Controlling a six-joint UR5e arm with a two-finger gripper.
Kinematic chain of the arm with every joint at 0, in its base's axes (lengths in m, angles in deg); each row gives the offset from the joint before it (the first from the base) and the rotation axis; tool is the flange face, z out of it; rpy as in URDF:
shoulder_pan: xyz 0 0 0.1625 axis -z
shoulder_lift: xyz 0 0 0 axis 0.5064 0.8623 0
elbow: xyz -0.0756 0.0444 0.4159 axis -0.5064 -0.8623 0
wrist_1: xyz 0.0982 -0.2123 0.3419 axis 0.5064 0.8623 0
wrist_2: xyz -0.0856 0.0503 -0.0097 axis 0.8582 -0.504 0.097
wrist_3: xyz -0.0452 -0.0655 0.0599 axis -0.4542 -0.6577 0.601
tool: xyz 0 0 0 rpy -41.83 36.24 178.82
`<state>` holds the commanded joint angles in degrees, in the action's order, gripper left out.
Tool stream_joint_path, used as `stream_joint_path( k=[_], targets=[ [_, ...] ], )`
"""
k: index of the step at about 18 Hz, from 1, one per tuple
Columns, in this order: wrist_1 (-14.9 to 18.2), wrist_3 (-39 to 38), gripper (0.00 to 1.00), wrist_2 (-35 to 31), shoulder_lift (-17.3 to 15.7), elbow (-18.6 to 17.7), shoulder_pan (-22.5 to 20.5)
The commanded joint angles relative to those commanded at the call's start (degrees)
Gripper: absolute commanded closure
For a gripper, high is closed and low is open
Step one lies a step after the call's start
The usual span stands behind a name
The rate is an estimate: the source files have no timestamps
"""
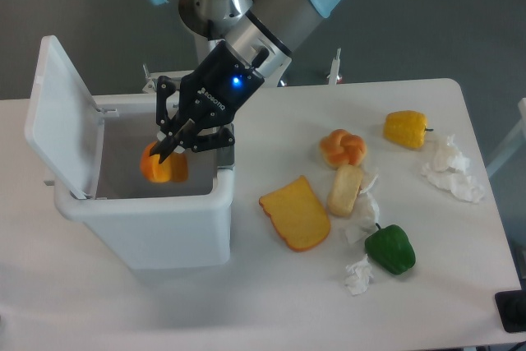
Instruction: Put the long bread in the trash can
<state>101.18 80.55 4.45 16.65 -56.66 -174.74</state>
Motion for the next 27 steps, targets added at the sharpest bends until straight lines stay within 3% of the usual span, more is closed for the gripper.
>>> stream_joint_path(
  k=[7, 13, 20, 27],
  targets=[
    [-0.09, 0.09, 0.62, 0.00, -0.09, 0.17, 0.00],
    [-0.09, 0.18, 0.51, 0.00, -0.09, 0.35, -0.26],
    [-0.18, 4.66, 0.03, -0.09, -0.62, 2.37, -3.87],
    [-0.35, 5.45, 0.00, -0.17, -0.97, 4.30, -7.73]
  ],
)
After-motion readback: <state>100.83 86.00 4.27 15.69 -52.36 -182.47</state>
